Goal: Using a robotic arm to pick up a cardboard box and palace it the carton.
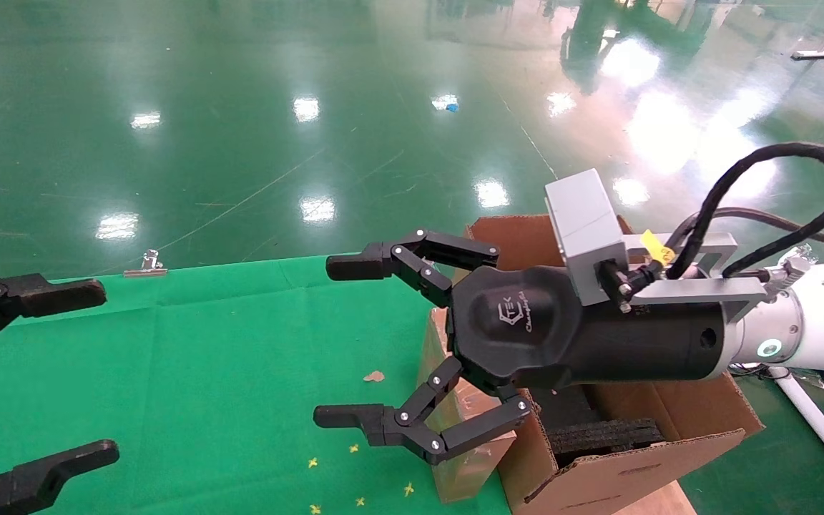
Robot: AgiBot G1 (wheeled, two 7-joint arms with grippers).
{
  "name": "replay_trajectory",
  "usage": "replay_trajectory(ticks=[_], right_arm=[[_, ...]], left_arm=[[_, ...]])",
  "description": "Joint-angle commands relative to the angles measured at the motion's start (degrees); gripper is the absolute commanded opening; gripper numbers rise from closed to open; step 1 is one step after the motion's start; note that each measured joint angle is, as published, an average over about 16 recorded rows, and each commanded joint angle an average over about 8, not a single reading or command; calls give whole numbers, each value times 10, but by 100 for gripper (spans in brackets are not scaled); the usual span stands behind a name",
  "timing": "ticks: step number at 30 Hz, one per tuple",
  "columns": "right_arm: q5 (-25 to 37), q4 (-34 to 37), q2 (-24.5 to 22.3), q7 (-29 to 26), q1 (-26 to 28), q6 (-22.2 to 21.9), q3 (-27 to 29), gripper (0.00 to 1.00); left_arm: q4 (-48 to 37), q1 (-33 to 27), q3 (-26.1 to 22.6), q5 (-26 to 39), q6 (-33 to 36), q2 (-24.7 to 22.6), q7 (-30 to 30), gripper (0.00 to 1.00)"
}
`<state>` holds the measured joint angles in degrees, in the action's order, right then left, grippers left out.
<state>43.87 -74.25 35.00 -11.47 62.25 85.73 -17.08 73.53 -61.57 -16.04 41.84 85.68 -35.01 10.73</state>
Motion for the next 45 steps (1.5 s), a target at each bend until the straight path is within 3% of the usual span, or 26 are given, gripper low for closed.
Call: replay_trajectory(ticks=[1, 5, 10, 18, 23, 27, 34, 45], right_arm=[[0, 0, 0, -1, -1, 0, -1, 100], [49, -14, 0, -15, 19, 2, -24, 100], [156, -29, 14, -38, 75, 17, -77, 100], [348, -32, 77, -76, 201, 42, -209, 100], [427, -31, 112, -119, 279, 45, -292, 100], [452, -30, 127, -152, 342, 48, -347, 100], [440, -28, 126, -197, 438, 50, -437, 100], [425, -31, 109, -218, 536, 44, -549, 100]], left_arm=[[0, 0, 0, 0, 0, 0, 0, 100], [0, 0, 0, 0, 0, 0, 0, 100], [0, 0, 0, 0, 0, 0, 0, 100], [0, 0, -1, 0, 0, 0, 0, 100], [0, 0, -1, -1, 0, 0, -1, 100], [0, 0, -1, -1, 0, 0, -1, 100], [0, 0, -1, -1, 0, 0, -1, 100], [0, -1, -2, -1, -1, 1, -1, 100]])
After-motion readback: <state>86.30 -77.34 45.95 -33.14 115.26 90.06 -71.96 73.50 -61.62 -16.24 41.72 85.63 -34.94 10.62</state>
